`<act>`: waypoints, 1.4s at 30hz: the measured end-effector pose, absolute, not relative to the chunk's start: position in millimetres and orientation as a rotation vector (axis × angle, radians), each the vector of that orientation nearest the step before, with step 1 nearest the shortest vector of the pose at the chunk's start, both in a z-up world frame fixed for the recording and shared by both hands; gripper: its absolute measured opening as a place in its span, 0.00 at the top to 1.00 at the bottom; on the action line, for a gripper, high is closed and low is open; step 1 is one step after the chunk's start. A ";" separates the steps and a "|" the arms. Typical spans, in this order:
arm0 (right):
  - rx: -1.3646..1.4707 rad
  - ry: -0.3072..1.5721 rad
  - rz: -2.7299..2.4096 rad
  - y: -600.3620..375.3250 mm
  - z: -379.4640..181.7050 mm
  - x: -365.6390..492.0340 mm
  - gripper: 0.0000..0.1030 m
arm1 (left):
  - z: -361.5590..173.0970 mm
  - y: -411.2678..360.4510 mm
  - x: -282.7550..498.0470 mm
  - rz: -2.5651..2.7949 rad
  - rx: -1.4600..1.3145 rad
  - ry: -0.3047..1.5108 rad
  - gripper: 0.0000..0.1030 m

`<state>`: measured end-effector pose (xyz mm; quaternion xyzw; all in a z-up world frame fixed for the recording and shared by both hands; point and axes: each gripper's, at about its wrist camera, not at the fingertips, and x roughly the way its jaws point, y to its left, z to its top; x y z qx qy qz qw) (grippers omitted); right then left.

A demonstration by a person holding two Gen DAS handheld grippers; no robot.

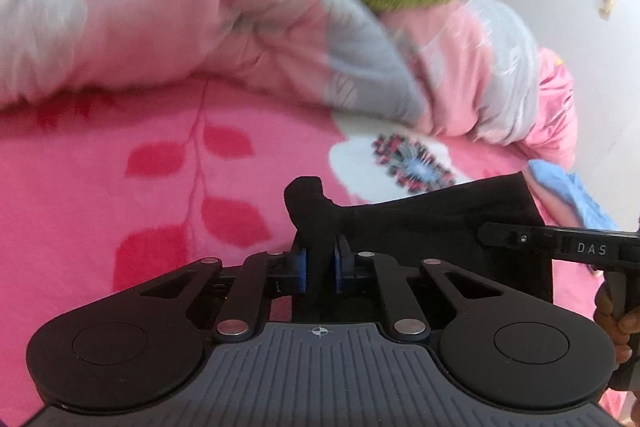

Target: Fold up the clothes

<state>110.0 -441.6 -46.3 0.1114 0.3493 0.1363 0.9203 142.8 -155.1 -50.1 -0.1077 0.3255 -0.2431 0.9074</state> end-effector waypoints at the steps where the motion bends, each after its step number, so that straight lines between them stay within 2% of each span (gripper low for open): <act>1: 0.205 0.696 0.267 -436.1 -39.8 104.4 0.91 | -43.4 -154.4 136.7 -0.505 -0.212 0.644 0.91; 12: 0.002 0.480 0.119 -389.5 16.6 20.1 0.92 | 8.8 -145.4 63.2 -0.553 -0.215 0.421 0.91; 26: -0.146 0.214 -0.056 -345.2 56.0 -110.6 0.92 | 62.5 -130.2 -47.8 -0.626 -0.228 0.156 0.92; 42: -0.132 0.032 -0.180 -359.1 102.3 -203.3 0.92 | 109.4 -154.2 -94.4 -0.777 -0.195 0.066 0.92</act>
